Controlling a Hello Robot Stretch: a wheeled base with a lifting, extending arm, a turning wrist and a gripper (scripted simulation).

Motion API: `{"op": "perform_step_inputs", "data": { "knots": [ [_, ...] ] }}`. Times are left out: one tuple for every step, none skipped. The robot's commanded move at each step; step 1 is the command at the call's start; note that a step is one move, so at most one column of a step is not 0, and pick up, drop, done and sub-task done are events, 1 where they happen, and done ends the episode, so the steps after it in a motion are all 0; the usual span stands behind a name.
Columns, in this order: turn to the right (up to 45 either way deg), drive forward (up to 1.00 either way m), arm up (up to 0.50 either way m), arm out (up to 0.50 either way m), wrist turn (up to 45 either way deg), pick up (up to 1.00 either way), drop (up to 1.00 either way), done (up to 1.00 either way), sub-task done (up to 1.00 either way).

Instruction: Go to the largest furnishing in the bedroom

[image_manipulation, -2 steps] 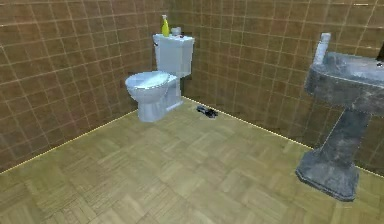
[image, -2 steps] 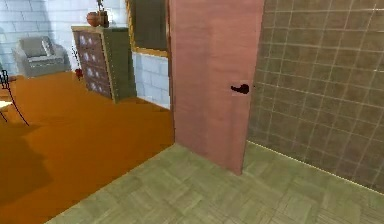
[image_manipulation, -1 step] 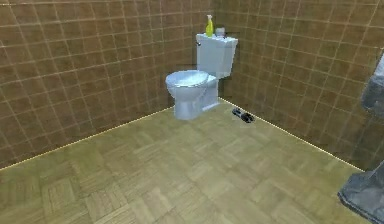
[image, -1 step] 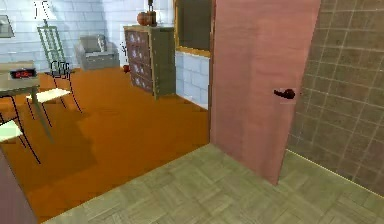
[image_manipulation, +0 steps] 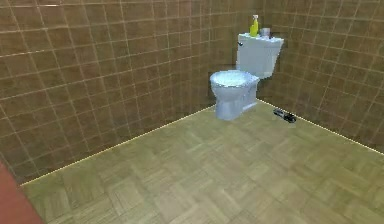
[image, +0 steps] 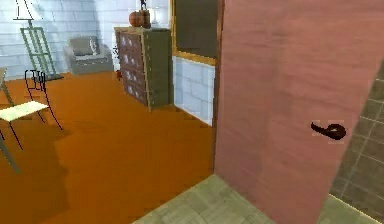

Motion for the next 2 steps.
{"op": "perform_step_inputs", "data": {
  "knots": [
    [-36.0,0.0,0.0,0.0,0.0,0.0,0.0,0.0,0.0],
    [0.0,1.0,0.0,0.0,0.0,0.0,0.0,0.0,0.0]
  ]
}}
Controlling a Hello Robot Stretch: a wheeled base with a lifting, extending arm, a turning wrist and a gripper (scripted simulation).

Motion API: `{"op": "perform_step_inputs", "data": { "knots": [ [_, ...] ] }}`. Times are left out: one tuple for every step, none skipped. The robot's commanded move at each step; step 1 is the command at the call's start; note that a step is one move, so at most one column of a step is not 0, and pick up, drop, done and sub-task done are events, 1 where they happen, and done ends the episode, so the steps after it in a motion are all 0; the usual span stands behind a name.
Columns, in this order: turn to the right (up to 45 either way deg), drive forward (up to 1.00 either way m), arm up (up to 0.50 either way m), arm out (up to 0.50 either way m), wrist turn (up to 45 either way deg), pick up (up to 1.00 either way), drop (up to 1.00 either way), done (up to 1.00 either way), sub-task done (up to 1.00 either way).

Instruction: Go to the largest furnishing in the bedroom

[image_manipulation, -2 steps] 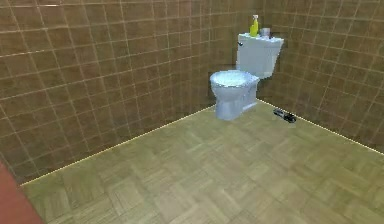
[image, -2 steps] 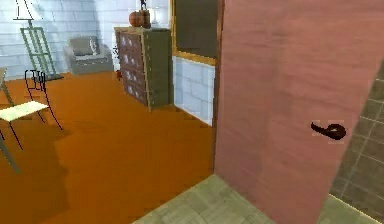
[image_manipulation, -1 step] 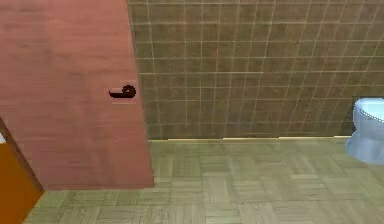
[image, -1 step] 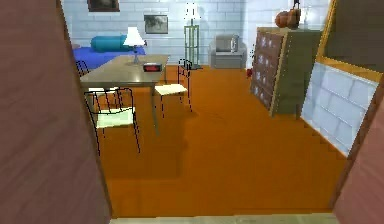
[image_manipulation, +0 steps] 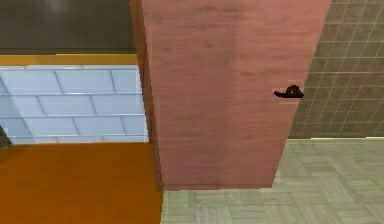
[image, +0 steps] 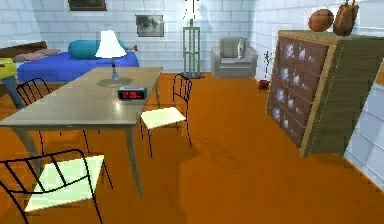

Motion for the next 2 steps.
{"op": "perform_step_inputs", "data": {
  "knots": [
    [-12.0,0.0,0.0,0.0,0.0,0.0,0.0,0.0,0.0],
    [0.0,0.1,0.0,0.0,0.0,0.0,0.0,0.0,0.0]
  ]
}}
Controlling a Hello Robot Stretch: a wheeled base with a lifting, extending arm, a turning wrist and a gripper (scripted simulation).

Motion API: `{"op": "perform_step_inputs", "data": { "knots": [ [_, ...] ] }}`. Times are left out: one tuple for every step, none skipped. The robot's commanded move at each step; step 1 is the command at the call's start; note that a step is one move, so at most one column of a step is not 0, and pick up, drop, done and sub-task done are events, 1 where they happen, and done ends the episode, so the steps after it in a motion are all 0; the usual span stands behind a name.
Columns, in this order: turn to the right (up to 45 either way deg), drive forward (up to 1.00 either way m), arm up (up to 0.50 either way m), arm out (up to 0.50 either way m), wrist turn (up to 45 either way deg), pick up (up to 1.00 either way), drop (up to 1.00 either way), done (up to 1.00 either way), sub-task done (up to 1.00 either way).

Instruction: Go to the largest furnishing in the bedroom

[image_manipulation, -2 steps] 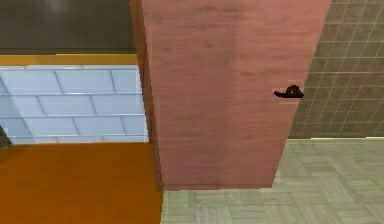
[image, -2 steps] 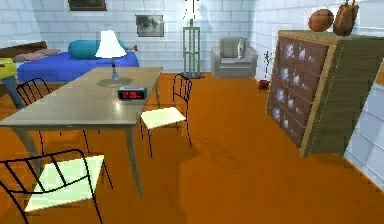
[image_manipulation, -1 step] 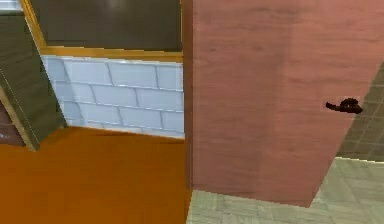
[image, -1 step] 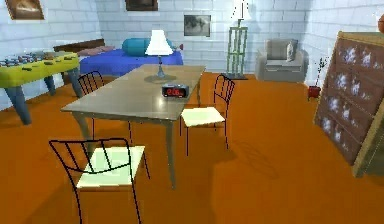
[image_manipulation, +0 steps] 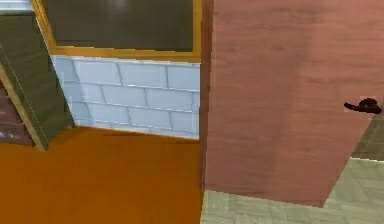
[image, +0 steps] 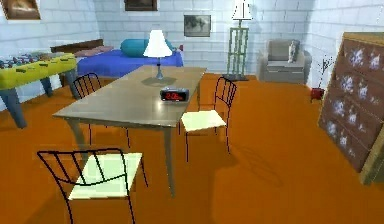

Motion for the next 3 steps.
{"op": "perform_step_inputs", "data": {
  "knots": [
    [18.0,0.0,0.0,0.0,0.0,0.0,0.0,0.0,0.0],
    [0.0,0.95,0.0,0.0,0.0,0.0,0.0,0.0,0.0],
    [45.0,0.0,0.0,0.0,0.0,0.0,0.0,0.0,0.0]
  ]
}}
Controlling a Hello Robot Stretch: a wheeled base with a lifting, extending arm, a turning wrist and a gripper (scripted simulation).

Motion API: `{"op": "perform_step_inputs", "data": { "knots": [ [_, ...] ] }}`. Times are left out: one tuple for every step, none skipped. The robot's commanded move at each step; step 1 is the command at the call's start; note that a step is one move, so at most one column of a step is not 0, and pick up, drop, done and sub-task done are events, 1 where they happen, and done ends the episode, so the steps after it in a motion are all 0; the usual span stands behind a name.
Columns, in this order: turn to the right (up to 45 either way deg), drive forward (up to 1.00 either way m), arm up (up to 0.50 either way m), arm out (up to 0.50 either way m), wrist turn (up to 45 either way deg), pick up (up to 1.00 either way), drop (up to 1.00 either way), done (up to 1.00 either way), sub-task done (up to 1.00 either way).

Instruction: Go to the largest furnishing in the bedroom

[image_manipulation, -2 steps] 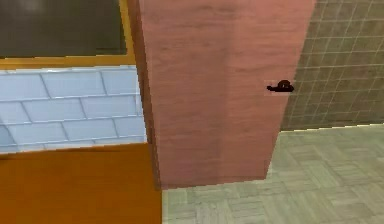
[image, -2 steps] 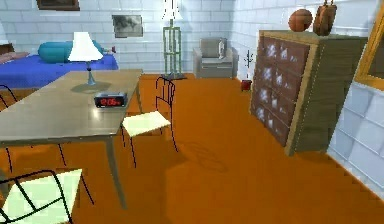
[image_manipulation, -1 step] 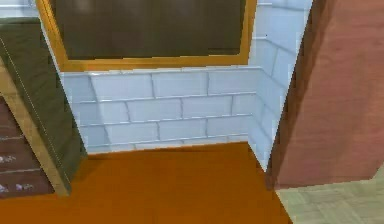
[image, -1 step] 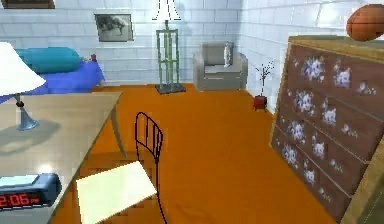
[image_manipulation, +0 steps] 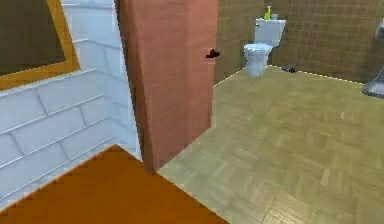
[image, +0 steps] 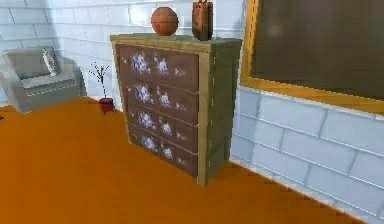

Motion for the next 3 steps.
{"op": "perform_step_inputs", "data": {
  "knots": [
    [15.0,0.0,0.0,0.0,0.0,0.0,0.0,0.0,0.0],
    [0.0,0.05,0.0,0.0,0.0,0.0,0.0,0.0,0.0],
    [-45.0,0.0,0.0,0.0,0.0,0.0,0.0,0.0,0.0]
  ]
}}
